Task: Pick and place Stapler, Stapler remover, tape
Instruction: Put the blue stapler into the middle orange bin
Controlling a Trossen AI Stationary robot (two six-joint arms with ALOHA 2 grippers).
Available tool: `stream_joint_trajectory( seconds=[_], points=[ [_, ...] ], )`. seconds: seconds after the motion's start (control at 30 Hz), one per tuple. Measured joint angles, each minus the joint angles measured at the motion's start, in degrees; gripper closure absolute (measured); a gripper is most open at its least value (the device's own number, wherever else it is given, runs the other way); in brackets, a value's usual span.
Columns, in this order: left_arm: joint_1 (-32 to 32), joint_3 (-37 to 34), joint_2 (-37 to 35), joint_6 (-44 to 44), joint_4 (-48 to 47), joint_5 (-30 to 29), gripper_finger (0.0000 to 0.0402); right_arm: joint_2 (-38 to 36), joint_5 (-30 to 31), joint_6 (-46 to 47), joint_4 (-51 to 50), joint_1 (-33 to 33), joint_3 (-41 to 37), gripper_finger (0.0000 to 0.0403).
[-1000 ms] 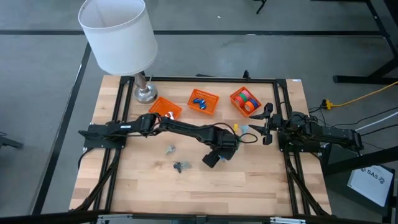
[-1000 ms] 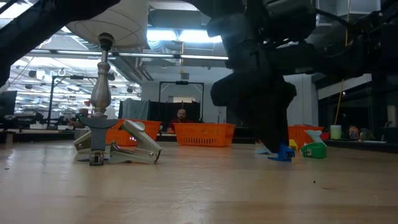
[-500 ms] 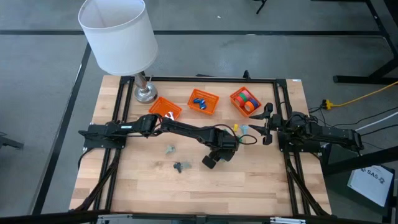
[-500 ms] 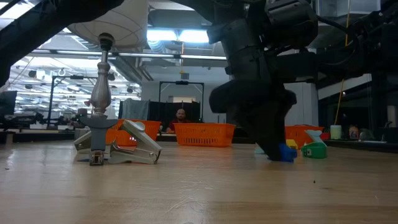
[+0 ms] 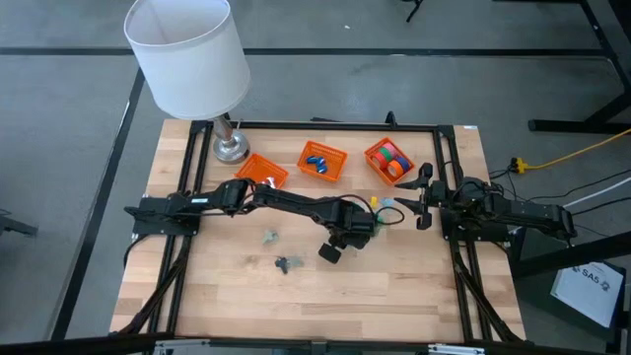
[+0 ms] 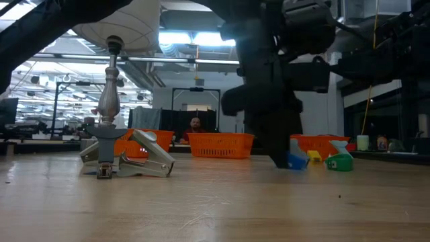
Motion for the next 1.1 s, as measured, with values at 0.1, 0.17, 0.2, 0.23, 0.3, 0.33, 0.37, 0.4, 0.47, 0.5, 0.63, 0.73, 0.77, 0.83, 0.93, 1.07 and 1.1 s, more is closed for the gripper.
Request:
stream_joint_trajectory(
  seconds=[0.1, 0.17, 0.2, 0.23, 0.3, 0.33, 0.37, 0.4, 0.47, 0.5, 0.63, 0.73, 0.77, 0.83, 0.93, 1.07, 1.1],
  points=[
    [0.5, 0.0, -0.99, -0.75, -1.27, -1.35, 0.0335, 0.0, 0.0, 0.0, 0.02, -0.02, 0.01, 0.0214],
    [1.0, 0.05, -1.4, -0.75, -1.19, -1.84, 0.0335, 0.0, 0.0, 0.0, 0.01, -0.02, 0.0, 0.0214],
    [1.29, 0.04, -1.86, -0.77, -1.88, -1.86, 0.0335, 0.0, 0.0, 0.02, 0.01, -0.02, 0.02, 0.0214],
    [1.68, -0.04, -2.38, -0.89, -3.82, -1.88, 0.0335, 0.0, 0.0, 0.0, 0.01, -0.02, 0.0, 0.0214],
    [2.64, 0.0, -3.43, -1.22, -4.33, -1.88, 0.0335, 0.0, 0.0, 0.01, 0.04, -0.02, 0.0, 0.0214],
    [3.17, 0.0, -4.08, -1.26, -5.33, -1.88, 0.0335, 0.0, 0.0, 0.0, 0.09, -0.02, 0.02, 0.0214],
    [3.73, 0.0, -4.78, -1.43, -6.66, -1.9, 0.0335, 0.0, 0.0, 0.02, 0.08, -0.02, 0.0, 0.0214],
    [4.34, 0.0, -5.55, -1.58, -7.05, -1.9, 0.0335, 0.02, 0.02, 0.0, 0.08, -0.02, 0.0, 0.0214],
    [5.64, 0.0, -7.05, -1.83, -8.2, -1.93, 0.0335, 0.0, 0.02, 0.02, 0.16, -0.02, 0.02, 0.0214],
    [6.32, 0.0, -7.78, -1.91, -9.03, -1.99, 0.0335, 0.02, 0.01, 0.02, 0.06, -0.02, 0.0, 0.0214],
    [9.42, 0.07, -9.9, -2.28, -9.55, -4.93, 0.0335, 0.02, 0.0, 0.02, 0.02, -0.02, 0.0, 0.0214],
    [11.87, 0.07, -11.2, -1.8, -9.3, -5.82, 0.0335, 0.02, 0.0, 0.0, 0.0, -0.02, 0.0, 0.0214],
    [12.73, 0.07, -11.55, -1.6, -9.14, -5.67, 0.0335, 0.02, 0.0, 0.01, 0.0, -0.02, 0.0, 0.0214],
    [14.45, 0.07, -11.83, -1.05, -9.12, -4.77, 0.0335, 0.02, 0.0, 0.0, 0.01, -0.02, 0.0, 0.0214],
    [17.15, 0.07, -11.79, -0.53, -9.37, -4.24, 0.0335, 0.02, 0.0, 0.0, 0.0, -0.02, 0.0, 0.0214],
    [21.09, -1.01, -11.81, 0.81, -7.22, -2.49, 0.0335, 0.02, 0.0, 0.0, 0.0, -0.02, 0.02, 0.0214],
    [22.04, -1.64, -11.8, 0.85, -6.02, -2.06, 0.0335, 0.02, 0.0, 0.01, 0.01, -0.02, 0.01, 0.0214]
  ],
)
